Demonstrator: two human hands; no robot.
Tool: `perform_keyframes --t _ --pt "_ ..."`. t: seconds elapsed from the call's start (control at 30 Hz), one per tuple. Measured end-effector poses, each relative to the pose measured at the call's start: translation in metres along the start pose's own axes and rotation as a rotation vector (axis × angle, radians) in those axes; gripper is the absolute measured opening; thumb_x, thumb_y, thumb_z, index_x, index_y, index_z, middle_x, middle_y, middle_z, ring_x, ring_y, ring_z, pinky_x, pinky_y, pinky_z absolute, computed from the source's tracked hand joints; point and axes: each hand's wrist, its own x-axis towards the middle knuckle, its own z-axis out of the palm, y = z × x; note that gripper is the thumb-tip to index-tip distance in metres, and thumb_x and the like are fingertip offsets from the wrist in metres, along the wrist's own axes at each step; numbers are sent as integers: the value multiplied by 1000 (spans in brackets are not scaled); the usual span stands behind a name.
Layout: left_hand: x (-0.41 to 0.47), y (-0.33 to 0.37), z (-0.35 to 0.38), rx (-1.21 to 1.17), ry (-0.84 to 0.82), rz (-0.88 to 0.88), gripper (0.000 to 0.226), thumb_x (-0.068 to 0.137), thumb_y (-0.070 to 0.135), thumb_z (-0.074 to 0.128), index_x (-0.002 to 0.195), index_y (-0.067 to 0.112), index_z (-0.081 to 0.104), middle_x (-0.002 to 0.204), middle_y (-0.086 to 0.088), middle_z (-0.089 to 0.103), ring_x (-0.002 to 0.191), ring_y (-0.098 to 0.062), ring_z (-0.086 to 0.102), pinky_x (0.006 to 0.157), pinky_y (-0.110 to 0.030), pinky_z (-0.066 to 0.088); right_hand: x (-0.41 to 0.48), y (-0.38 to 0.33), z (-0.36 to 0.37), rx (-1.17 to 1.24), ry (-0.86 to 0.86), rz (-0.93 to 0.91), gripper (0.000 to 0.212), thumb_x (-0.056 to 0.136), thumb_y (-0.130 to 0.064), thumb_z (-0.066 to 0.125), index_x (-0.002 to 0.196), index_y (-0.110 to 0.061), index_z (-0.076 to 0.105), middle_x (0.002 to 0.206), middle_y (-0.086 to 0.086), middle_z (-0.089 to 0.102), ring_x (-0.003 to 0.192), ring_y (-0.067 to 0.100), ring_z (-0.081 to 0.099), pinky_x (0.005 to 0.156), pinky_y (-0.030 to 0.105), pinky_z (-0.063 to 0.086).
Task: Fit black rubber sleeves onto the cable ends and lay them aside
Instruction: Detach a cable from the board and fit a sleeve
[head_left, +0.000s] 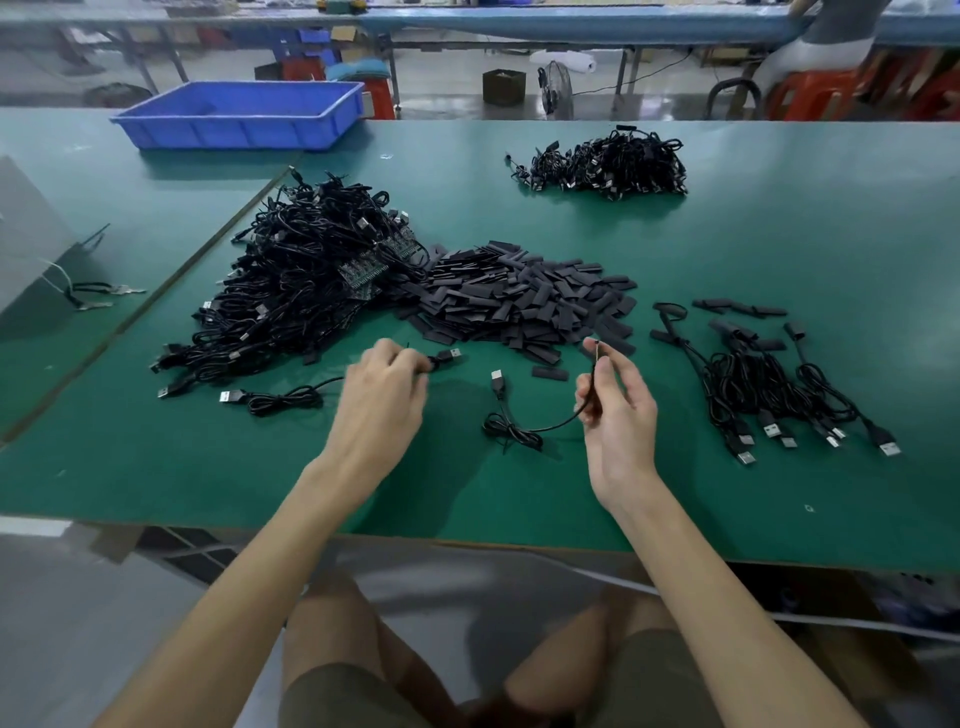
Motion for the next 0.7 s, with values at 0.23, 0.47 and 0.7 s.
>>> perform_keyframes --t 0.23,0.47,0.7 --pt "45 69 38 -138 -228 250 26 101 27 60 123 13 65 117 -4 59 111 -24 55 96 -37 45 0 -1 0 -16 -65 41 30 112 -22 46 115 -5 70 63 -5 42 58 8 36 54 22 30" --pt "60 88 65 -38 -276 254 28 95 34 67 111 11 63 112 -7 56 109 -28 50 89 -33 37 -1 1 2 -132 -62 18 38 113 -28 40 102 -5 69 61 0 53 57 12 46 55 25 38" --pt "51 73 73 -35 -157 312 23 102 33 59 98 11 59 101 -5 57 99 -26 53 85 -34 38 -1 4 4 -226 -79 -26 42 113 -31 40 97 -9 71 59 3 57 54 11 47 51 20 39"
